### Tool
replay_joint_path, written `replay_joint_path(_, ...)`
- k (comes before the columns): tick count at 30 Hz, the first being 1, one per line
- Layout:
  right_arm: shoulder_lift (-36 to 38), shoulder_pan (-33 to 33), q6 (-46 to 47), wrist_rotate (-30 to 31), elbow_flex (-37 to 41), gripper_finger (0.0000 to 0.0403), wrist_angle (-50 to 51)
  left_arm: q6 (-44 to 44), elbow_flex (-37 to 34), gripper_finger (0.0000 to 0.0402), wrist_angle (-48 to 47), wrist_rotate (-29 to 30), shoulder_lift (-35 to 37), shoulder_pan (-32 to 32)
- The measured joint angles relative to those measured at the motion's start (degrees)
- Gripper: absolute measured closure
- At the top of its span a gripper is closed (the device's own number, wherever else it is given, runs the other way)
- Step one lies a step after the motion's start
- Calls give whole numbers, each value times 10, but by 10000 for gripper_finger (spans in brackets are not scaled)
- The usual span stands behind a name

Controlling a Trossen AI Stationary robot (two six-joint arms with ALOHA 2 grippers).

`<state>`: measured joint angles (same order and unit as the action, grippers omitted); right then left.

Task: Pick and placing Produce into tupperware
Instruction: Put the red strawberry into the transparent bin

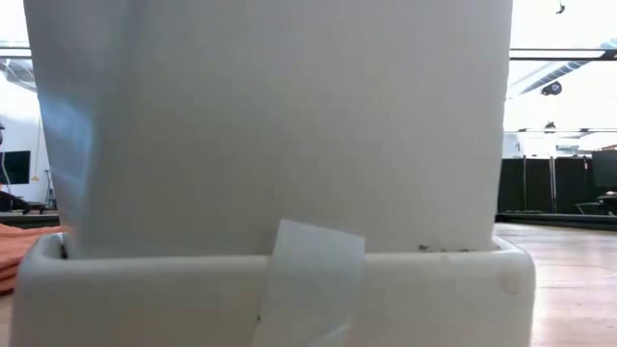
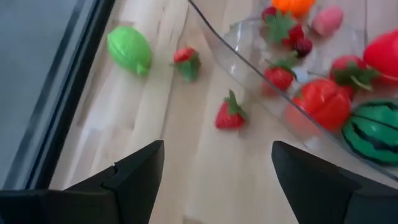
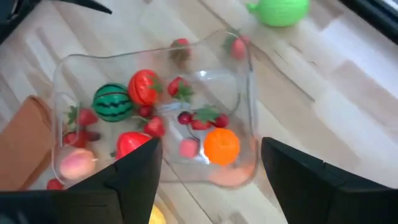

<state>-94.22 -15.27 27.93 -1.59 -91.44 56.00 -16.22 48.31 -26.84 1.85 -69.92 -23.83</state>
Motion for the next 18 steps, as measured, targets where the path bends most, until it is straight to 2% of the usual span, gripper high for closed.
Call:
replay_joint_path(6, 31, 0, 17, 34, 0, 147, 33, -34, 0, 118, 45, -99, -69, -53)
replay_joint_path(12, 39, 0, 21, 49, 0, 153, 68, -163, -1, 118, 68, -106, -154, -57)
replay_joint_path(18, 37, 1, 25, 48, 1, 157, 89, -193, -1, 118, 108, -120, -195, -57)
